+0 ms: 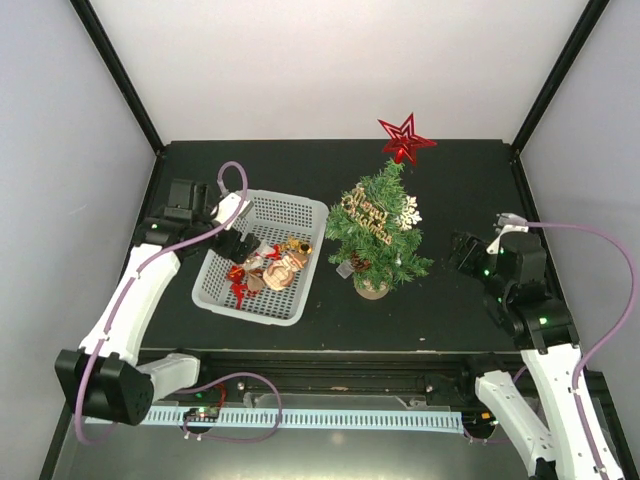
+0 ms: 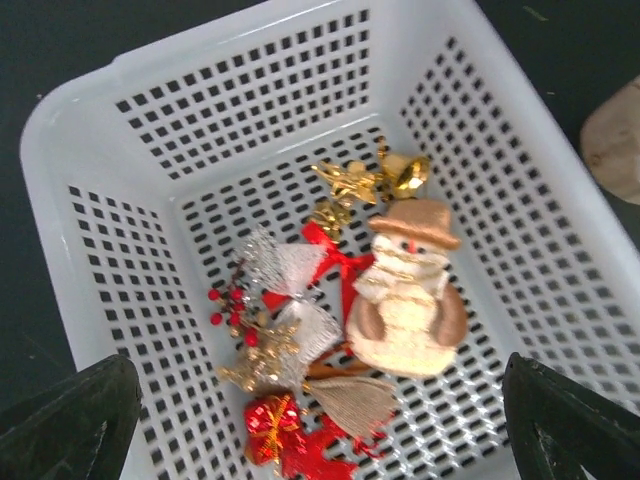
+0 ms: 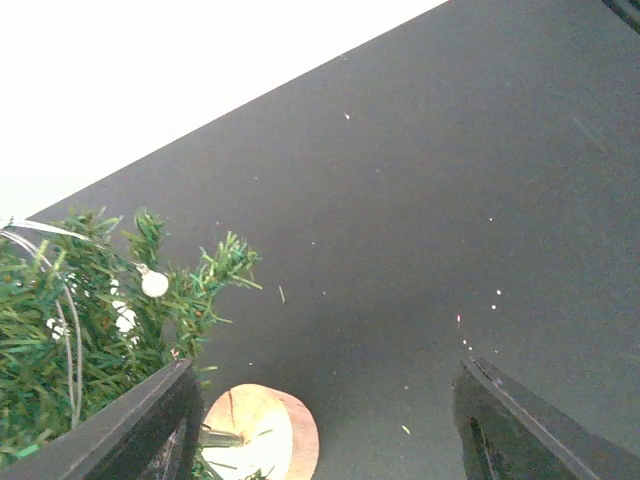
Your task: Decorate the small christmas tree
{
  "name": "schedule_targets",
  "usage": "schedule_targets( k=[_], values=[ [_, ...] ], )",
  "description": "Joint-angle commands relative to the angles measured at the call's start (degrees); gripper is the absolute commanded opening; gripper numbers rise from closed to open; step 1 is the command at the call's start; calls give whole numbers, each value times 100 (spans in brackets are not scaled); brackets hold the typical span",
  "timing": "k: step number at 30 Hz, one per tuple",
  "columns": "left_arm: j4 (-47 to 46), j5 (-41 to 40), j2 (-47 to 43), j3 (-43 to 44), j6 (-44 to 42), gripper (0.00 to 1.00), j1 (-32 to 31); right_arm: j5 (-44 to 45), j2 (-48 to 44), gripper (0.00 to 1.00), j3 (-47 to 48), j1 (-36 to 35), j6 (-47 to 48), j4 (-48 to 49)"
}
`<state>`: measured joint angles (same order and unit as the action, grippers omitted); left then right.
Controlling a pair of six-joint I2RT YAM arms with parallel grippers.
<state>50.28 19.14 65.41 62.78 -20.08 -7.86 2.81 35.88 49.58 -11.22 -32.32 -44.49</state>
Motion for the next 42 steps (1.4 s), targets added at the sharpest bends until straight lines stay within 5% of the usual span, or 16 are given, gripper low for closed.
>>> schedule_targets(
  k=[1,6,22,30,42],
  values=[
    [-560,-794,599,12,-49,96,25,-124,48,69,75,-48,177,-55],
    [-261,-1567,1372,-61,-295,87,30,-280,56,69,-233,-46,147,144],
    [-202,-1928,1798,-649,-558,78,13,-479,25,69,-774,-48,253,480],
    [-557,-1945,2196,-834,-447,66,-128,-566,7,70,-875,-47,289,588],
    [-720,-1878,2437,-695,-210,25,-195,-678,-3,70,-1029,-47,287,778]
  ],
)
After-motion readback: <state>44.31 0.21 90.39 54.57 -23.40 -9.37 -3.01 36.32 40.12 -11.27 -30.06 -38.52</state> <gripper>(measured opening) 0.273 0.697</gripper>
